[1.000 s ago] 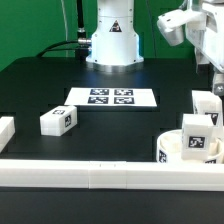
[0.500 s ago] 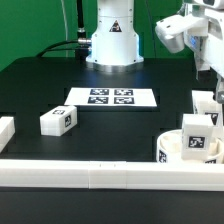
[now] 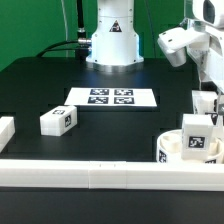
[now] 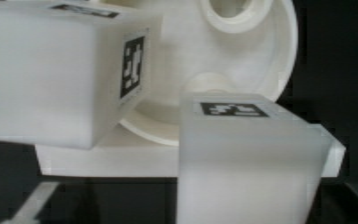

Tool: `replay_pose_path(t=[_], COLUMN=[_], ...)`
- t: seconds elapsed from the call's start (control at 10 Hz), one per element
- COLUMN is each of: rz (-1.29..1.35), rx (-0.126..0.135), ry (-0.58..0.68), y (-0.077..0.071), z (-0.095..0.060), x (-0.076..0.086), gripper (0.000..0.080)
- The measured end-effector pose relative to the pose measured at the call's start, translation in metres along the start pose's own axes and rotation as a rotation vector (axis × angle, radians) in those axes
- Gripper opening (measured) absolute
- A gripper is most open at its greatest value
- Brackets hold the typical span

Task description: Assemble stool

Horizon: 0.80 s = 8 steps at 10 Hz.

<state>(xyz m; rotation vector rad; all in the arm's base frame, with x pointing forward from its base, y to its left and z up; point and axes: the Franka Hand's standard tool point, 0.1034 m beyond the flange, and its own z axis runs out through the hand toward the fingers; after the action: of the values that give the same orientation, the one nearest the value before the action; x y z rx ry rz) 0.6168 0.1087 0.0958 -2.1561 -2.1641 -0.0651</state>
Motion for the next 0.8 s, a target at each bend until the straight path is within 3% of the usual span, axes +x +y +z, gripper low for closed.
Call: replay_pose_path(t=[0.1,0.2,0.3,0.8], rz=[0.0,0.0,0.0,0.093], rx=[0.001,0.003,0.004,0.007], ry=[0.0,0.0,0.0,0.002], y=[-0.0004,-0.0011,-0.0016,-0.002], z=[0.0008,0.0016,0.0022,0.0037], x=[0.0,0.0,-0.0002,-0.001], gripper=[0.0437,0.0437,0.0337,0.0337])
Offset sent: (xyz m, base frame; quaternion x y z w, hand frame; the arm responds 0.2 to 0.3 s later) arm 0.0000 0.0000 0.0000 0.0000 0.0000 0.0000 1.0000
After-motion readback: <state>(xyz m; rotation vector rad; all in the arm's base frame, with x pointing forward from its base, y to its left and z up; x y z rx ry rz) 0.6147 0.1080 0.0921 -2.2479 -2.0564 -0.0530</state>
